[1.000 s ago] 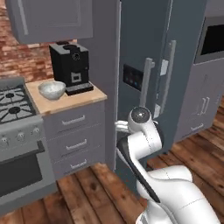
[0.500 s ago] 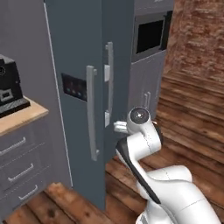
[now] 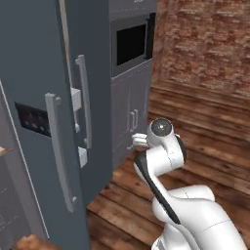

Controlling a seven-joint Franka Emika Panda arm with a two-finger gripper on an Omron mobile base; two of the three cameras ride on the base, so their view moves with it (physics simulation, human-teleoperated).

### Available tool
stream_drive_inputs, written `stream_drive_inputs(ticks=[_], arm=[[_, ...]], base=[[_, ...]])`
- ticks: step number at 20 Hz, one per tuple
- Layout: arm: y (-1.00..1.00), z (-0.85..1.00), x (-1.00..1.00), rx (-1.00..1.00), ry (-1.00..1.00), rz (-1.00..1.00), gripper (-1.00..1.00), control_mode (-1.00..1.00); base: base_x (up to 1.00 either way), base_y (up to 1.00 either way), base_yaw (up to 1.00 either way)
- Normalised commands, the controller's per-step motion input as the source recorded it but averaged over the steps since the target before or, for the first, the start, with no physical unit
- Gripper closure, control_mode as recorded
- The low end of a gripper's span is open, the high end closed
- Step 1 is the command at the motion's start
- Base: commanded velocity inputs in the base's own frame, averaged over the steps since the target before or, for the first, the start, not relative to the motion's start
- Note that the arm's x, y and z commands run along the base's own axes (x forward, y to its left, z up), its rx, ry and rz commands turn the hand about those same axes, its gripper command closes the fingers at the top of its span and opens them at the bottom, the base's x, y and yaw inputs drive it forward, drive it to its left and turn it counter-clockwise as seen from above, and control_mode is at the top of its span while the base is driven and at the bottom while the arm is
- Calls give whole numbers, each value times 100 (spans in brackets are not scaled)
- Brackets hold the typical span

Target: Take the lemon wedge, orange, and lemon from the freezer and place them in the bowl on the counter.

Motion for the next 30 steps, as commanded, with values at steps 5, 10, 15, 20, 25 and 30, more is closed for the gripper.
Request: stream_drive_inputs(ticks=[5,10,15,20,25,30], arm=[[0,0,0,0,0,0,-100,100],[0,0,0,0,0,0,-100,100],[0,0,0,0,0,0,-100,100],[0,0,0,0,0,0,-100,100],[0,0,0,0,0,0,-100,100],[0,0,0,0,0,0,-100,100]], base=[[100,-67,25],[79,-15,41],[70,12,52],[60,2,54],[48,0,51],[49,-11,36]])
